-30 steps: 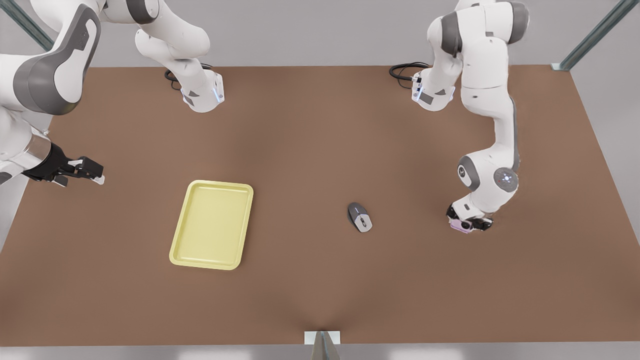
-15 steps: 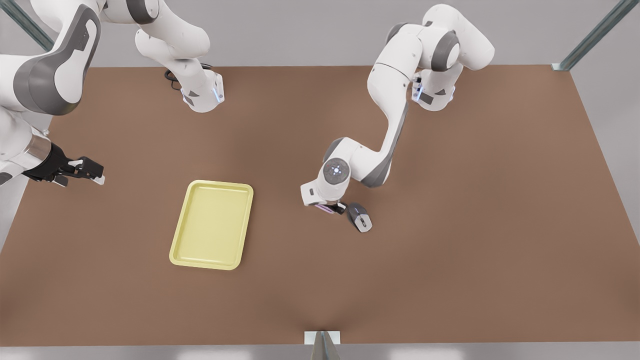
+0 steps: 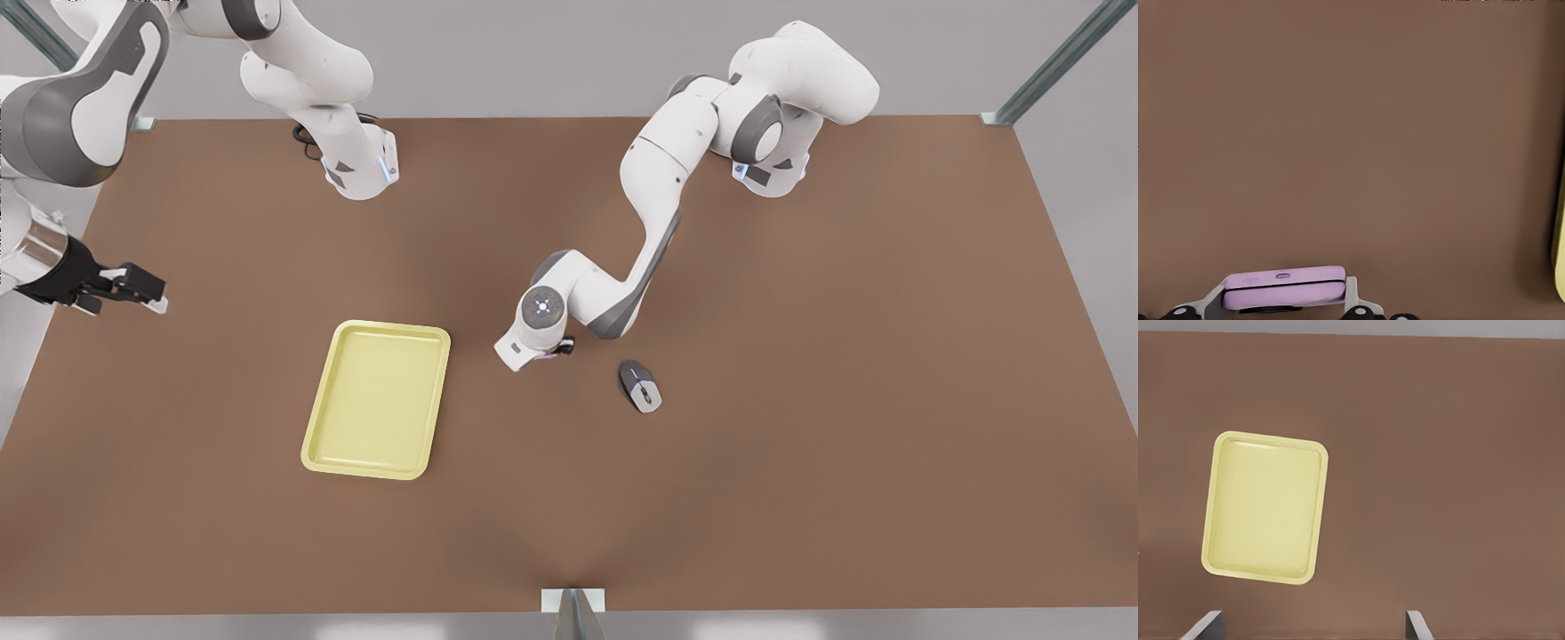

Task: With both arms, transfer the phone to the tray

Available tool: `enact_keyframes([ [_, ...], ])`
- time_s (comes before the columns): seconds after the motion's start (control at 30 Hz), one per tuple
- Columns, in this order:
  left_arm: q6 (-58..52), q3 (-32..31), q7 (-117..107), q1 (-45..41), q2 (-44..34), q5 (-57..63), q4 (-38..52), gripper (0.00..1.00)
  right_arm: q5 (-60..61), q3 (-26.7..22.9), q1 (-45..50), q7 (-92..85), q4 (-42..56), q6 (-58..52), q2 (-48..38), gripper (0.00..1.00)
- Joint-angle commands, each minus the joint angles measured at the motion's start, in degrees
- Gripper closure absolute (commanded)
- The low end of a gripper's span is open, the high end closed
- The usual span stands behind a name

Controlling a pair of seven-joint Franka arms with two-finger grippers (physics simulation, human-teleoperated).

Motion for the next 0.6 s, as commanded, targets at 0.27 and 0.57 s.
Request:
enact_keyframes([
  [0.27, 8.3, 0.1, -17.5, 0.2, 1.7, 3.2, 2.6, 0.00, -2.5, 0.3, 0.8, -0.4, -6.1, 5.6, 0.4, 0.00],
  [0.57, -9.1, 4.0, 6.5, 9.5, -6.7, 5.9, 1.6, 0.00, -1.4, 1.3, 2.6, -0.5, -18.7, 13.2, -4.3, 0.00],
])
